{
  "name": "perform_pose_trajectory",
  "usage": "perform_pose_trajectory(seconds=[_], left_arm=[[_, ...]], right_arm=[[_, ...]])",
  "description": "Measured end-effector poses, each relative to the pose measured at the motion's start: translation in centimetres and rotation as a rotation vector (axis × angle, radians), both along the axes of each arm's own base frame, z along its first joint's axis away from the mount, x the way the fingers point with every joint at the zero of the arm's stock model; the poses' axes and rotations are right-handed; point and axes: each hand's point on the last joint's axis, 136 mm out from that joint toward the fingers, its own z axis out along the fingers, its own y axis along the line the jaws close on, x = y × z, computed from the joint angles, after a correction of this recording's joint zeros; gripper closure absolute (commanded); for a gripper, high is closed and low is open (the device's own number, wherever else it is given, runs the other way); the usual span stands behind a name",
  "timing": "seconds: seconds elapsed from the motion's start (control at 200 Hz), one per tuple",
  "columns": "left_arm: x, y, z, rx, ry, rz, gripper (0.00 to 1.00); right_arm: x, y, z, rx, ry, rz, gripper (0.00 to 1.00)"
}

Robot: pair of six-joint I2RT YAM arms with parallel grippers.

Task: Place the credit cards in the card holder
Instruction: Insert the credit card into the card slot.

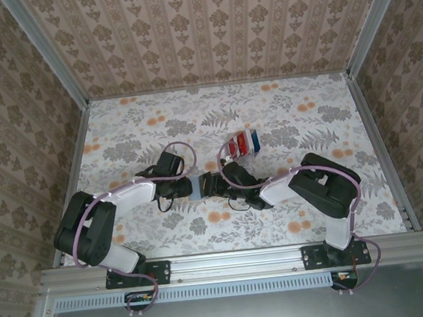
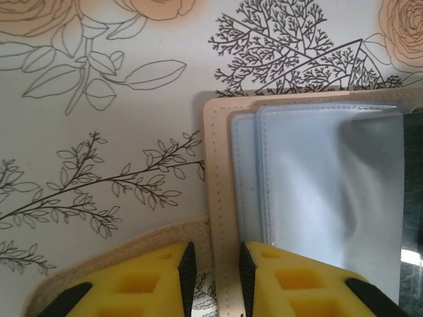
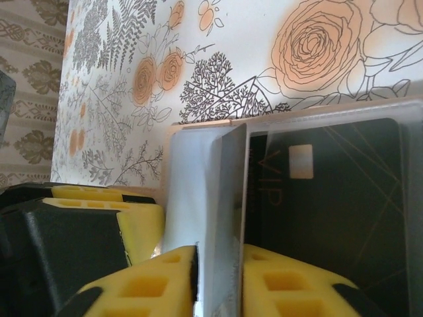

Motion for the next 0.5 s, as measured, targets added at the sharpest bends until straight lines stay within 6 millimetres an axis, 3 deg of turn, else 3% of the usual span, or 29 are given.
perform_pose_trajectory(seconds=[0.29,0.5], left_arm=[[0.0,-0.7,0.0,-0.012,-0.003,-0.016,0.72],[0.0,-0.7,0.0,-0.012,-0.003,-0.016,0.72]], right_arm=[[-0.8,-2.4,0.8,-0.174,-0.022,0.012,0.60],[-0.5,-3.7,1.9,-0.243,-0.054,0.018,0.64]])
